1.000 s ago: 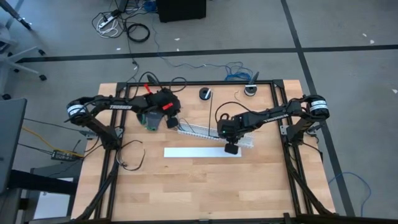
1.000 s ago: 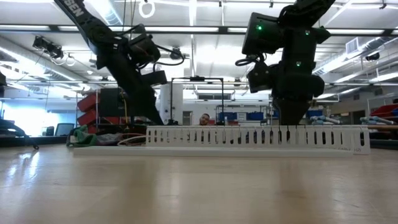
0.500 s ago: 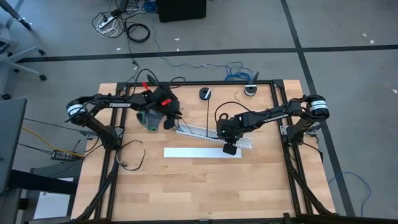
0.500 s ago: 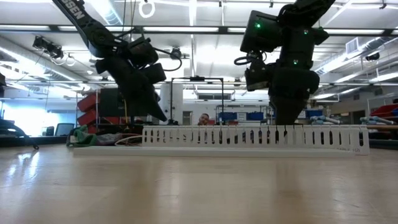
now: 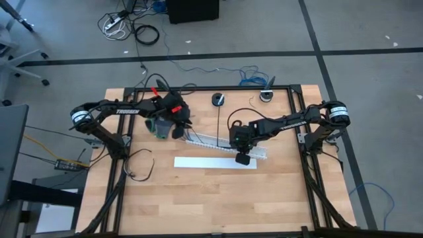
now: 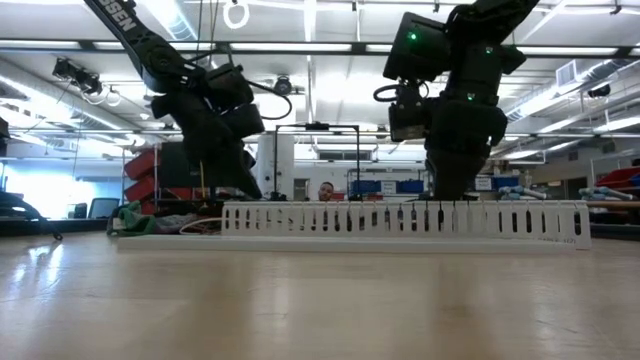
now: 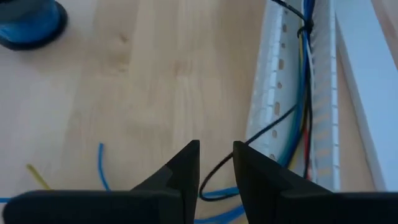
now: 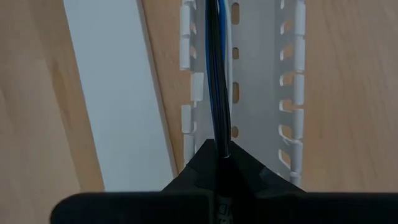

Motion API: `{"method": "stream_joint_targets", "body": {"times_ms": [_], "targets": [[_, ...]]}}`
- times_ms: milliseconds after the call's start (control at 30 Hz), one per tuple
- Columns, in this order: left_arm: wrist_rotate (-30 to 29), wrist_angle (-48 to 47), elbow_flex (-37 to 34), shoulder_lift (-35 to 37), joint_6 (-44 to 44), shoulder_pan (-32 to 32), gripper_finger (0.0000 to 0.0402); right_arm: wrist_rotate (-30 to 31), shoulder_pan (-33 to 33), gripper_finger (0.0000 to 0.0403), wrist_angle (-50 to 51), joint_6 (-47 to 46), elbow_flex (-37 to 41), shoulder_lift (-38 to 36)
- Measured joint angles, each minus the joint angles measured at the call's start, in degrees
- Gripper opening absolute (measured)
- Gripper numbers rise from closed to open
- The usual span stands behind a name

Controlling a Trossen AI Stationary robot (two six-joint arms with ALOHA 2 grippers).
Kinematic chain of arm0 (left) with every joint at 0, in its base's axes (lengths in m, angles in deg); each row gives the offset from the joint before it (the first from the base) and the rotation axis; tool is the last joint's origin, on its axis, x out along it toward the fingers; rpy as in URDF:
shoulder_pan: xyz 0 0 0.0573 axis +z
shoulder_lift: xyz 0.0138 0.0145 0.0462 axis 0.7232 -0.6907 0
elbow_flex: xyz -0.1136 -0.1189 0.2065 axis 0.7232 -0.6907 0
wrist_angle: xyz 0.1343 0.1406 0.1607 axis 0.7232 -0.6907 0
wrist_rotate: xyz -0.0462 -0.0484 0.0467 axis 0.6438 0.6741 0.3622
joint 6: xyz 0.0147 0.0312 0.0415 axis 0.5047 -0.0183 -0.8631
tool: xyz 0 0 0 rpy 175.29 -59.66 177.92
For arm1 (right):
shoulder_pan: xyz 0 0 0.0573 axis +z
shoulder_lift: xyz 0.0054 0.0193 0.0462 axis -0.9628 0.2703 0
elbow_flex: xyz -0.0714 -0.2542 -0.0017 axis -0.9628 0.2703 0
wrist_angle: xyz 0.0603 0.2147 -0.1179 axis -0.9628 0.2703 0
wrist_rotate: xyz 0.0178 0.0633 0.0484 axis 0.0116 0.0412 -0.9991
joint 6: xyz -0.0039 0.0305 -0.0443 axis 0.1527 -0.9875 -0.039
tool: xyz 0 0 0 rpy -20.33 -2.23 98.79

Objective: Ziptie cables
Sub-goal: Put the ziptied cables into the white cable duct

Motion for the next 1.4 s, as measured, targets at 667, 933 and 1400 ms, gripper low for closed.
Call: {"method": "stream_joint_targets", "body": {"times_ms": [667,933,1400], "targets": [[0.43,-2.69,0.00,-0.04,-0.21,-0.15,0.0090,0.01,-0.01,0.0008,-0.82,0.68,0.00,0.00],[0.54,-3.06,0.00,-0.04,-0.23,-0.20,0.0090,-0.74,-0.02,0.0008,-1.41,1.03,0.00,0.00],[0.78,-4.22,0.00,-0.93,-0.21,-0.22,0.0090,-0.95,-0.01,0.0008,-2.74,2.05,0.00,0.00]]}}
